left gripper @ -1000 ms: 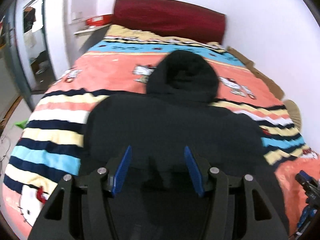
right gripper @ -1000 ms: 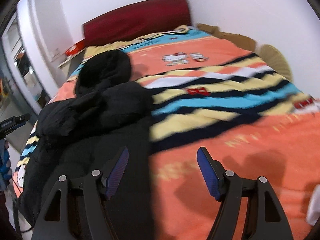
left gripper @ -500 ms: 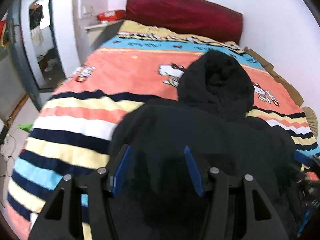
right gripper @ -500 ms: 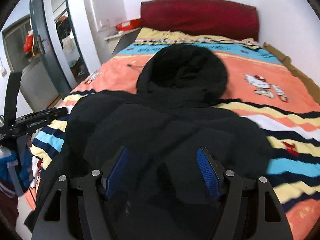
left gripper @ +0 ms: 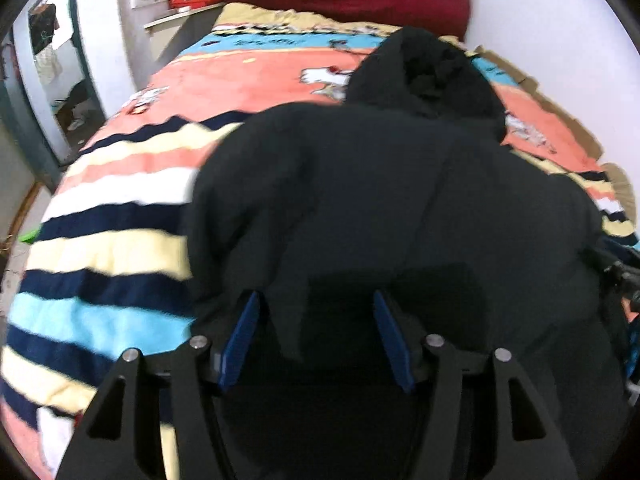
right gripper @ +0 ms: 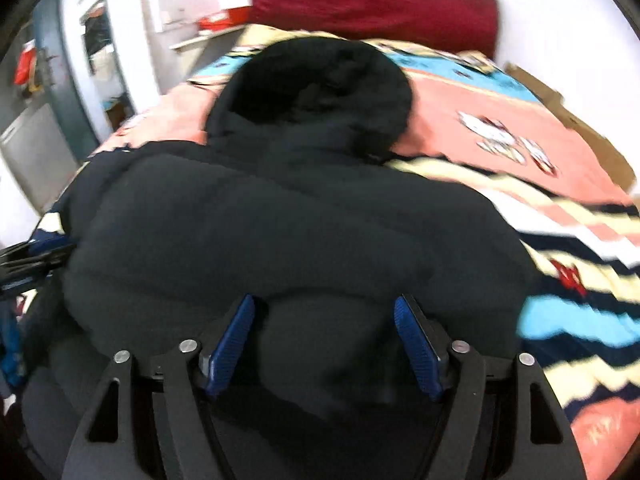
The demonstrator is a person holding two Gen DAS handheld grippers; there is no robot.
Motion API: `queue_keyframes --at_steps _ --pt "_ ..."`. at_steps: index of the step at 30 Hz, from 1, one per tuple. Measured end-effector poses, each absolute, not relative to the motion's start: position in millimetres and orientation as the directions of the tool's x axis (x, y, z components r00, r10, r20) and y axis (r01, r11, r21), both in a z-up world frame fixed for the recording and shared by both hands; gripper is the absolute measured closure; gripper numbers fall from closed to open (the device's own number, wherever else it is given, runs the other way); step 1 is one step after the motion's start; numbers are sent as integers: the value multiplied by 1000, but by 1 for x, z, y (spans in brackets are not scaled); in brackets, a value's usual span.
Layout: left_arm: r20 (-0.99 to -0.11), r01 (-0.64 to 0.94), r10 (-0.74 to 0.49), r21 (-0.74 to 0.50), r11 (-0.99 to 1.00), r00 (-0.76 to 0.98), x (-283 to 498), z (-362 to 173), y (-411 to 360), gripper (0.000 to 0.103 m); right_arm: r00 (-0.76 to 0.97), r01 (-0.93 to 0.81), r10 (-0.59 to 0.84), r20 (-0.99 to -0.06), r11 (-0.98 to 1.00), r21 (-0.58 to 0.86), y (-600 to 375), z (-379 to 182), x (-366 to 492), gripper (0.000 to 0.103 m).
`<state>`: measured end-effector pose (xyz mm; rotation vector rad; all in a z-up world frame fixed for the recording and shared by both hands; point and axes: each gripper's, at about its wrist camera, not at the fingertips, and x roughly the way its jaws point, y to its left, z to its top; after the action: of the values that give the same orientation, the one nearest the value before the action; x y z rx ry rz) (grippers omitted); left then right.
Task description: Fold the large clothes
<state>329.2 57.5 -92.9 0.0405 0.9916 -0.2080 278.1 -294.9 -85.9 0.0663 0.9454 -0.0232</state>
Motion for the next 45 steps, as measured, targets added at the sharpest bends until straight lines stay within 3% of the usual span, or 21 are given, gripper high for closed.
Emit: queue_keyframes --at_steps 8,16,20,23,29,38,45 --pt "-761 122 -191 -147 982 620 363 -47 72 46 667 20 11 -745 999 33 -281 -46 275 27" --pt "-820 128 -147 -91 988 553 384 -101 45 43 601 -51 54 -797 998 29 -247 -78 293 27" --pt "-838 154 -147 -77 985 526 371 -98 55 42 580 -27 20 -815 1000 5 -258 -88 285 27" --pt "-837 136 -118 -53 989 534 360 -84 75 42 562 24 -15 -827 1000 -1 -274 -86 274 27" --pt "-795 34 -173 -190 981 582 316 -37 139 42 579 69 -32 -815 998 10 -284 -70 235 27" --pt "-711 -76 -137 -259 963 690 244 43 219 42 633 98 -39 -773 995 30 -285 -35 172 27" --pt "-628 -107 -114 -303 947 770 187 77 259 43 681 100 -48 -731 995 28 -285 -6 142 27"
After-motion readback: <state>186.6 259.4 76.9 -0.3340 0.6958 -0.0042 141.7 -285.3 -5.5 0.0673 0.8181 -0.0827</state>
